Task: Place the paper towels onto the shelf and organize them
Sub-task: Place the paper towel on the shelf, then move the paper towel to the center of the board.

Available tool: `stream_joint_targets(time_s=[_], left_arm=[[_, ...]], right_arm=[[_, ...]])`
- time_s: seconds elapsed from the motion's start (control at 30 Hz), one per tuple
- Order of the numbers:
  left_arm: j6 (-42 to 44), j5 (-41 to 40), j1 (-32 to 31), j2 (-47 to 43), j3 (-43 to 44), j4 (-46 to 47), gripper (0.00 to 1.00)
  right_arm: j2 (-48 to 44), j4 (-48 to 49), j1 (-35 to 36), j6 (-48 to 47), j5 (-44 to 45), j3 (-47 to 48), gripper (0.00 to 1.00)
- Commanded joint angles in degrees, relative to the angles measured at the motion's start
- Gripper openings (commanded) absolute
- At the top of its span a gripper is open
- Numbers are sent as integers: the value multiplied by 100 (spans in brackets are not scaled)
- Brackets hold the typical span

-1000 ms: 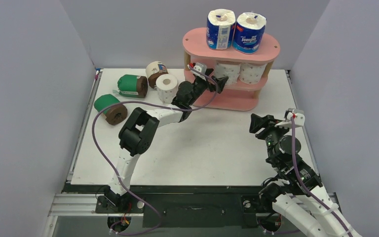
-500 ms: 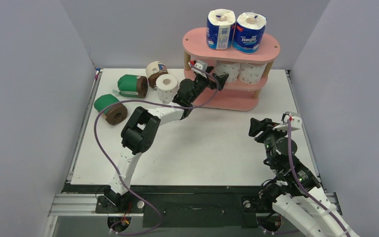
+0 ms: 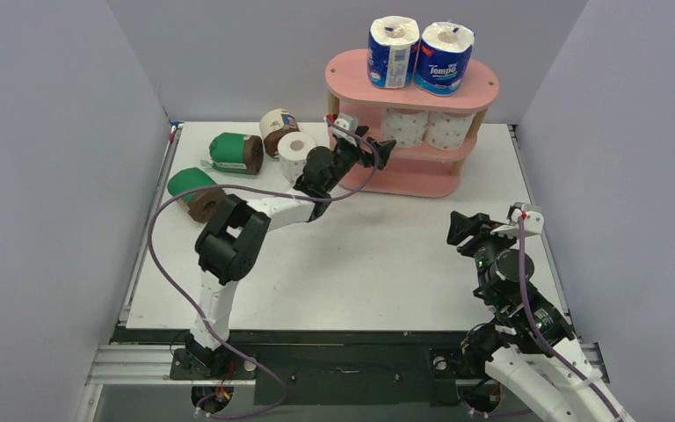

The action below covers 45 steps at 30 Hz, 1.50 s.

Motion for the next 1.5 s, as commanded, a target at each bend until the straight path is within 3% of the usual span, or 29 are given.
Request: stream_joint_targets(time_s=[0.0,0.2,0.47,0.63,0.73,0.83,1.0,1.17,1.47], left_arm=[[100,-350,71,-1326,-853,373,97],[-243,-1594,75,-2865,-2243,-616,97],[-746,-3212,224,-4840,-3398,-3291,97],[-2022,-3346,1123,-5418,-3398,-5198,97],[-3206,-2737,1845,-5155,-2869,-6589,97],[-3472,-1445,2645,-4357,-2249,-7239,97],[-3575,-629,3218,-3081,-1320,-7585,97],[-3973,187,3334,-2404,-1218,-6794,96],[-3851,-70,2948,-1365,142,-7071,97]], right_arm=[[-121,-14,46,-16,130,-38,51],[-170,-96,50,237,40,-203,51],[-17,-93,54,889,69,-484,51],[96,155,57,1160,10,-722,52],[309,238,53,1189,-180,-787,52],[496,245,58,1211,-310,-755,51],[596,185,55,1280,-387,-769,51],[443,99,67,1255,-293,-886,51],[317,33,55,1220,-148,-1082,51]])
